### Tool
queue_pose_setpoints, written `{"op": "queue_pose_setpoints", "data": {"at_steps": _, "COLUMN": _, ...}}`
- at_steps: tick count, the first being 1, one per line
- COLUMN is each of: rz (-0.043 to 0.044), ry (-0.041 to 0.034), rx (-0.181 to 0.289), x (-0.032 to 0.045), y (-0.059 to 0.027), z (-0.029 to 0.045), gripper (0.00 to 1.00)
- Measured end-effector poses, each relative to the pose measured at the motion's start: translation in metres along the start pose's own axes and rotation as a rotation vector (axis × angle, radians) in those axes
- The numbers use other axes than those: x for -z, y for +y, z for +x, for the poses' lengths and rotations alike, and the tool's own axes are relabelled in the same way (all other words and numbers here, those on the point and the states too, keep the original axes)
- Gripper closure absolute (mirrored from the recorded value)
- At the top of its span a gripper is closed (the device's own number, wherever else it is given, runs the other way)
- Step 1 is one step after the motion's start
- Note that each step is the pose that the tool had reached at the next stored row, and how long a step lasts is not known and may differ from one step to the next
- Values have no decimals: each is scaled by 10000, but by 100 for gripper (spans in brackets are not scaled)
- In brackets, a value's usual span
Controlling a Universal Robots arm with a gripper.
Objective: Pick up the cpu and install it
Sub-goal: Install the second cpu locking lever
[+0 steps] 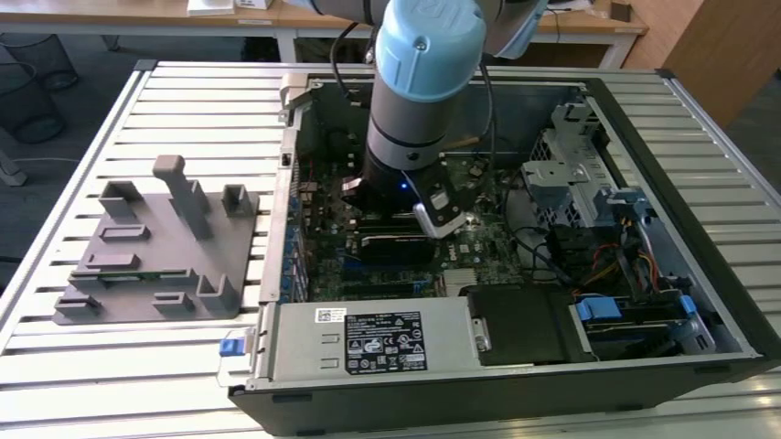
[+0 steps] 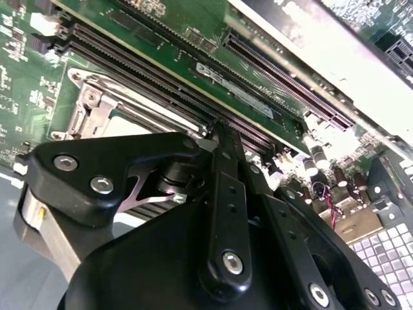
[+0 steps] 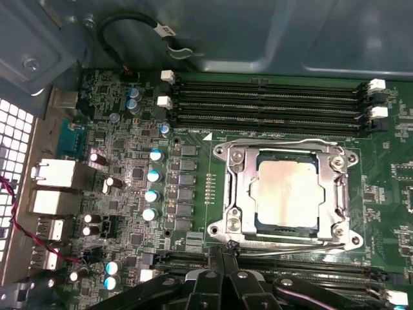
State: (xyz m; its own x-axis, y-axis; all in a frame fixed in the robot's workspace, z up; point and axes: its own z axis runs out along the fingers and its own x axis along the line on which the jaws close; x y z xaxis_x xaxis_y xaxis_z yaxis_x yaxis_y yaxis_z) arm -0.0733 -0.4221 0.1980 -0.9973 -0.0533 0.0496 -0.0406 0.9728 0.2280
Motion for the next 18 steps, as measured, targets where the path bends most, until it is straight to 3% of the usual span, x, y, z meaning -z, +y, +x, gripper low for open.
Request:
{"op": "queue_pose_setpoints", "data": {"at_steps": 8, "rz": -150, "ry": -6, "rx": 9, "x": -65, "y": -15, "z": 4, "gripper": 89}}
{"op": "queue_pose_setpoints", "data": {"at_steps": 18, "rz": -211, "ry": -12, "rx": 14, "x": -38, "y": -8, "z": 14, "gripper": 89}}
